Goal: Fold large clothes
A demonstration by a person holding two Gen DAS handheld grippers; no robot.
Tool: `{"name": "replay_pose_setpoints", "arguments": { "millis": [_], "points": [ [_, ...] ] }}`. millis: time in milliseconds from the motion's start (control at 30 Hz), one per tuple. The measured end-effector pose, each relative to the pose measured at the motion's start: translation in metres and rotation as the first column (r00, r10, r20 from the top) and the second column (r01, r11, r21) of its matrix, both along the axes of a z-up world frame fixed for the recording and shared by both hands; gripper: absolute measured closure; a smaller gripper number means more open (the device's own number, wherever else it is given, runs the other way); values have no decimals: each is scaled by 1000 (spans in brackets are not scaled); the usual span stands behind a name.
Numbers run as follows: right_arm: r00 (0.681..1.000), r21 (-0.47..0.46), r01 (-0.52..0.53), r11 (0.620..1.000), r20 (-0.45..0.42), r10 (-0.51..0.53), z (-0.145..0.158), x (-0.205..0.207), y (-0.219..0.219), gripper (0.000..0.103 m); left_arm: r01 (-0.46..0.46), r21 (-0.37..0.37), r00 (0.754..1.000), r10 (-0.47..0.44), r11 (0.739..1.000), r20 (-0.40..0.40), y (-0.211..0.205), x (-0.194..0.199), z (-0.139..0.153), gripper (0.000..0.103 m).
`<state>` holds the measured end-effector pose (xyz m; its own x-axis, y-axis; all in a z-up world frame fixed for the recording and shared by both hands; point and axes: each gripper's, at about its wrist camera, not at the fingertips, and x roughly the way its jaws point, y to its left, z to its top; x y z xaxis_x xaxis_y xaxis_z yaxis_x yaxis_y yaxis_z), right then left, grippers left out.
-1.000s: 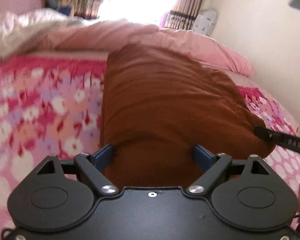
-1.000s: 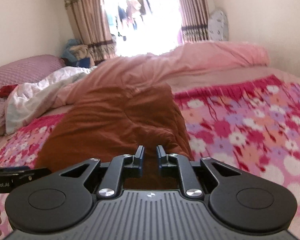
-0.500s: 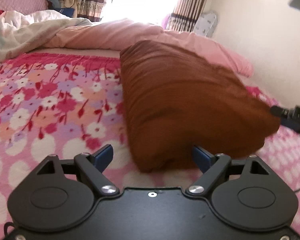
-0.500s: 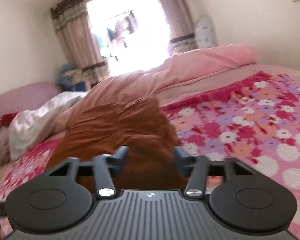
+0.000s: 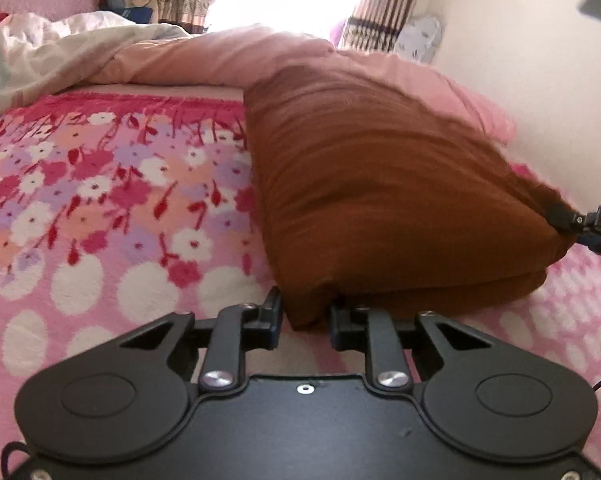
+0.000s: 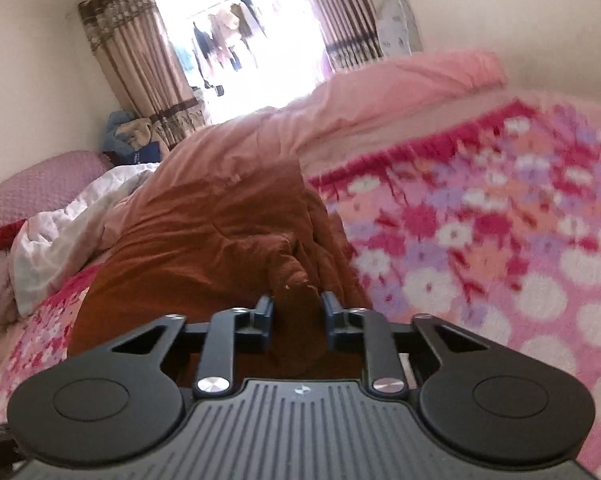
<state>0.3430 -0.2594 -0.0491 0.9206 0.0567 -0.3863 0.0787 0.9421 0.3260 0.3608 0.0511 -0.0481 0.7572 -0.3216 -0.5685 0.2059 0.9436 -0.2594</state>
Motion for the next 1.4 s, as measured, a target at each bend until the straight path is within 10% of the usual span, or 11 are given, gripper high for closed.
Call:
{"name": "replay_pose_setpoints", "arguments": {
  "millis": [267,533,800,1400],
  "points": [
    [999,10,-14,1000,-48,15,-18,10,-6,83,-40,-38,998,38,998,-58,4,7,-23,80],
    [1000,-81,-9,997,-7,8,-1,-3,1,65,-61,70,998,60,996,13,11,-22,21,61],
    [994,-121,-33,992,97,45,48,-21,18,63,-36,-100,990,49,994,133,11,-18,76,60],
    [996,-139,-42,989,-79,32,-6,23,28,103,34,-144,999,-35,989,-2,-35,32,24,59]
  ]
}}
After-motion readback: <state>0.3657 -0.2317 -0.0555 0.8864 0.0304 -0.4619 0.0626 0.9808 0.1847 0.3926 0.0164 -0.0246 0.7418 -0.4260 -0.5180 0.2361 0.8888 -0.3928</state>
